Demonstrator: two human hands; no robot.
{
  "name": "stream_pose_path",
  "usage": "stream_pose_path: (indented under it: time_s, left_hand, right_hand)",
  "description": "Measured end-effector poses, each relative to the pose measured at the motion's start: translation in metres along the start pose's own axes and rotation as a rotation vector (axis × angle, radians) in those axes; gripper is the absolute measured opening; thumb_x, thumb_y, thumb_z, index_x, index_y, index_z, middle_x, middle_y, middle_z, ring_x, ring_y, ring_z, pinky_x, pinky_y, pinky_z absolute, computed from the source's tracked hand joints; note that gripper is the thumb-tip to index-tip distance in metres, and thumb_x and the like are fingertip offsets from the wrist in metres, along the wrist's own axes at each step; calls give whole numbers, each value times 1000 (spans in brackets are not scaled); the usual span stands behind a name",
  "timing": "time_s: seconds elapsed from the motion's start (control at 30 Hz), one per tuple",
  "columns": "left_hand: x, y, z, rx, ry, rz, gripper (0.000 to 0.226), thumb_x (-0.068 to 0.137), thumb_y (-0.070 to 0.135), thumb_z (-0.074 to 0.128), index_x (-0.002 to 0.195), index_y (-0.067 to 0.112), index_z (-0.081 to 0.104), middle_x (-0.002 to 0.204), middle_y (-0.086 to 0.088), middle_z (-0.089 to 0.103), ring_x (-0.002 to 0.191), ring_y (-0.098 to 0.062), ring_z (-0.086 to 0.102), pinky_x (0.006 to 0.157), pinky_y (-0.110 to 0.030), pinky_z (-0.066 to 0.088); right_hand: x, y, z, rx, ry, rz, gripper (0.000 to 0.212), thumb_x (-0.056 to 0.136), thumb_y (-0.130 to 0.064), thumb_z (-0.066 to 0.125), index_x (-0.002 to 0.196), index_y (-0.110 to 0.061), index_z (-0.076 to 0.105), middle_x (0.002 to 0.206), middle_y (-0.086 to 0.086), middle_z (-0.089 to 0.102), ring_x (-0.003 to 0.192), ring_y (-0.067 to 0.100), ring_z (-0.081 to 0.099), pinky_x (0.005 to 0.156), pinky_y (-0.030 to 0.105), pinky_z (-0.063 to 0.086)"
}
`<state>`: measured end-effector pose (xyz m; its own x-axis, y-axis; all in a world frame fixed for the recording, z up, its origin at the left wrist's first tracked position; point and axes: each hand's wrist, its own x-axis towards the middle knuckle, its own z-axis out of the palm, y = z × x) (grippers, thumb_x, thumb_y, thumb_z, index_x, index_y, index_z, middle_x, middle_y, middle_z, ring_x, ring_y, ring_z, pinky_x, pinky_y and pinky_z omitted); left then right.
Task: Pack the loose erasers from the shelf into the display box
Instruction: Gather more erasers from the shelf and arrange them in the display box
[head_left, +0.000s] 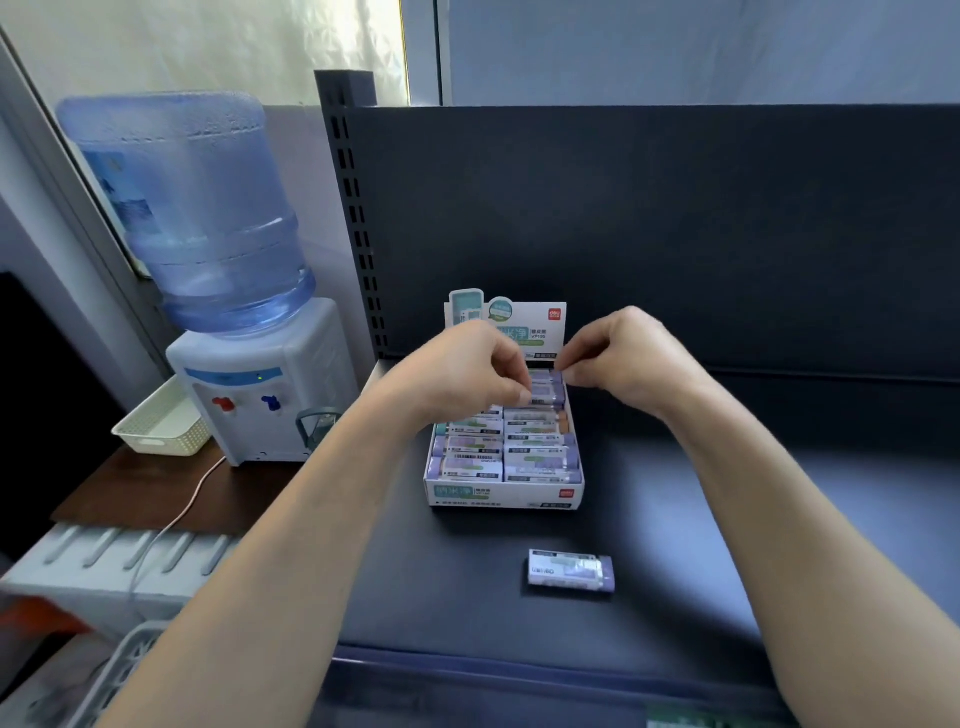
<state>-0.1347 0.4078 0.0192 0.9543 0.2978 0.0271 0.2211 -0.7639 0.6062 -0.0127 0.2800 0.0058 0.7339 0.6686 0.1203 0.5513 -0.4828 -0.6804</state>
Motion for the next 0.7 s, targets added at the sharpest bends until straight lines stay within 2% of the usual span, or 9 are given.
stream_pose_path:
  time_s: [0.1, 0.2, 0.33, 0.4, 0.5, 0.6, 0.7]
  left_hand:
    - [-17, 15, 10, 76, -163, 47, 7, 78, 19, 73, 72, 22, 71, 62, 11, 62, 52, 4, 52, 54, -10, 43]
    - [-31, 26, 22, 101, -281, 70, 2, 76, 18, 75, 75, 17, 73, 59, 8, 60, 48, -3, 48, 50, -14, 40]
    - [-43, 33, 34, 205, -373, 86, 14, 74, 25, 77, 81, 13, 76, 68, -4, 67, 55, -13, 53, 49, -19, 40]
    - [-48, 32, 40, 267, -396, 101, 16, 73, 26, 78, 82, 14, 75, 70, 1, 67, 61, -10, 55, 50, -16, 40]
    - [-54, 30, 47, 315, -400, 106, 14, 71, 24, 79, 79, 14, 73, 60, 8, 58, 54, -7, 51, 40, -10, 33]
    - [-57, 30, 50, 350, -366, 150, 14, 70, 22, 77, 78, 12, 73, 59, 5, 58, 49, -5, 47, 39, -12, 33]
    - [-59, 32, 39, 277, -356, 181, 12, 71, 22, 74, 78, 13, 74, 57, 5, 57, 45, -2, 47, 40, -11, 32]
  right_hand:
    - [-1, -3, -3, 69, -48, 7, 14, 76, -2, 71, 73, -16, 73, 57, -5, 60, 52, 6, 52, 54, 18, 42]
    - [-4, -5, -3, 107, -71, 1, 10, 77, -3, 70, 75, -12, 73, 61, 1, 62, 56, 11, 53, 55, 20, 46]
    - [-7, -8, -3, 151, -88, 3, 5, 79, -6, 71, 78, -10, 73, 65, 3, 64, 58, 12, 55, 55, 22, 47]
    - [-8, -9, -3, 169, -100, 7, 4, 80, -7, 70, 79, -10, 73, 67, 4, 64, 56, 11, 55, 54, 21, 46]
    - [-9, -9, -3, 187, -104, 8, 4, 81, -8, 69, 81, -9, 73, 69, 4, 65, 54, 9, 54, 53, 19, 46]
    - [-10, -8, -4, 202, -100, 14, 4, 82, -9, 68, 80, -9, 72, 67, 3, 65, 53, 9, 54, 49, 16, 45]
    - [-8, -7, -5, 224, -84, 29, 6, 83, -9, 67, 81, -8, 72, 66, 2, 64, 54, 9, 54, 48, 15, 45]
